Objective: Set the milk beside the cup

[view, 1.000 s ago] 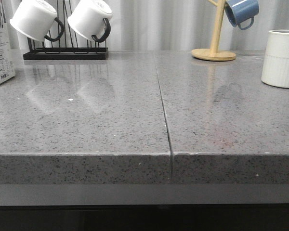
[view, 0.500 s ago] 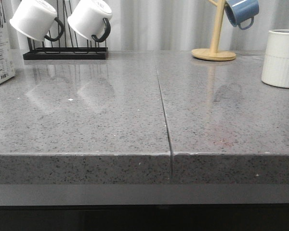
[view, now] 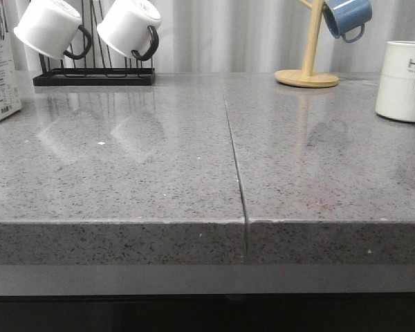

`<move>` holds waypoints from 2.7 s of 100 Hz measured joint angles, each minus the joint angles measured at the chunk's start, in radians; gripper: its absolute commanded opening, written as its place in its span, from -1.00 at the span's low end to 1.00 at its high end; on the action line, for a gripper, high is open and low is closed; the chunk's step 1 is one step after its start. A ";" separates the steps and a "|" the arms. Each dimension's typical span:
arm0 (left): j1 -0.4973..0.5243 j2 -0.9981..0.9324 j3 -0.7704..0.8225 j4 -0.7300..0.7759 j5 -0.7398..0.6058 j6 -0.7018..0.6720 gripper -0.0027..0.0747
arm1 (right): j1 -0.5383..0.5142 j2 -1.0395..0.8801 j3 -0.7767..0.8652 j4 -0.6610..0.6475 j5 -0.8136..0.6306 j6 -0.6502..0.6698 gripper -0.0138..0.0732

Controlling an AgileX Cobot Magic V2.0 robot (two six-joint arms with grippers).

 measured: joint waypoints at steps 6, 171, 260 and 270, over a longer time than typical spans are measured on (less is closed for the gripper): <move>0.000 0.000 0.000 0.000 0.000 0.000 -0.98 | 0.000 0.000 0.000 0.000 0.001 0.000 -0.83; 0.000 0.000 0.000 0.000 0.000 0.000 -0.98 | 0.533 -0.036 0.000 -0.022 0.054 -0.002 -0.24; 0.000 0.000 0.000 0.000 0.000 0.000 -0.98 | 0.533 -0.683 0.469 -0.022 0.182 0.000 -0.83; 0.000 0.000 0.000 0.000 0.000 0.000 -0.98 | 0.533 -0.806 0.506 -0.022 0.252 0.000 -0.83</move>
